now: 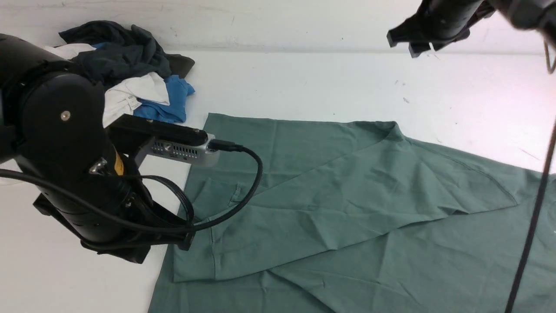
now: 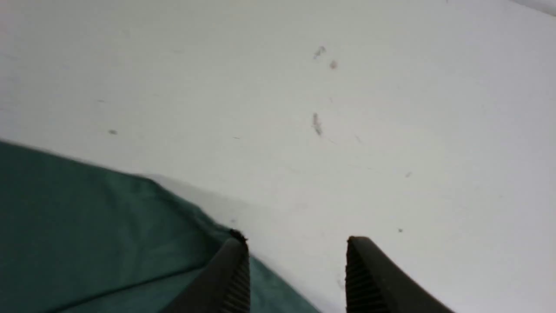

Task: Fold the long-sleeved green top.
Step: Use both arms simultaneously to clamp the lower edge of the clothing fabric, then use both arms to drag the lower edge of the fabric forward and fold it over the upper edge

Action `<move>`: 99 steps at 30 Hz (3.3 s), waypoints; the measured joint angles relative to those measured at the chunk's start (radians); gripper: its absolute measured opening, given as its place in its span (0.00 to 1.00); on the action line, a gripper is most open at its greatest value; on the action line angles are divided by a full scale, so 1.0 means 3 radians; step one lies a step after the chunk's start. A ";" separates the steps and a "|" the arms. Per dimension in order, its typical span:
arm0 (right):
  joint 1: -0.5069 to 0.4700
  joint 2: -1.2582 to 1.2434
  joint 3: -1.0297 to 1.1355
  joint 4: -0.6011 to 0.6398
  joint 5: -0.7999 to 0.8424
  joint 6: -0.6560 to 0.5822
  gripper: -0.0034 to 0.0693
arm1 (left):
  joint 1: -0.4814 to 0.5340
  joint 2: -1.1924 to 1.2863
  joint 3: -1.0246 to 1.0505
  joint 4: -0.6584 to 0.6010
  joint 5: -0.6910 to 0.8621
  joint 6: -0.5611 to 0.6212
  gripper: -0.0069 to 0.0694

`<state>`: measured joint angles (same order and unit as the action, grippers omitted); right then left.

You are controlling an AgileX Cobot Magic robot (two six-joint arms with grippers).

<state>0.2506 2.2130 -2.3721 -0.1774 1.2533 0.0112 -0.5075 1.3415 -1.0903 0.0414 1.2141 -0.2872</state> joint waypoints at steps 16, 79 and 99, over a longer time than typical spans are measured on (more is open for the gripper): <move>0.0075 -0.2484 0.3383 0.0818 0.0006 0.0023 0.03 | 0.0000 -0.0272 0.1232 -0.0039 -0.0493 -0.0321 0.09; 0.1785 -0.2933 0.6076 0.0675 -0.1280 -0.0104 0.66 | -0.0007 -0.0240 0.1653 -0.0419 -0.0911 -0.0280 0.13; 0.1607 -0.3406 0.5400 -0.0312 -0.0464 0.0266 0.06 | 0.0098 -0.0854 0.0640 -0.0245 -0.0315 -0.0358 0.13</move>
<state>0.7327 1.1911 -0.7520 -0.2710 1.1142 0.0911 -0.4780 1.0852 -0.8981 -0.0321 1.1197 -0.3945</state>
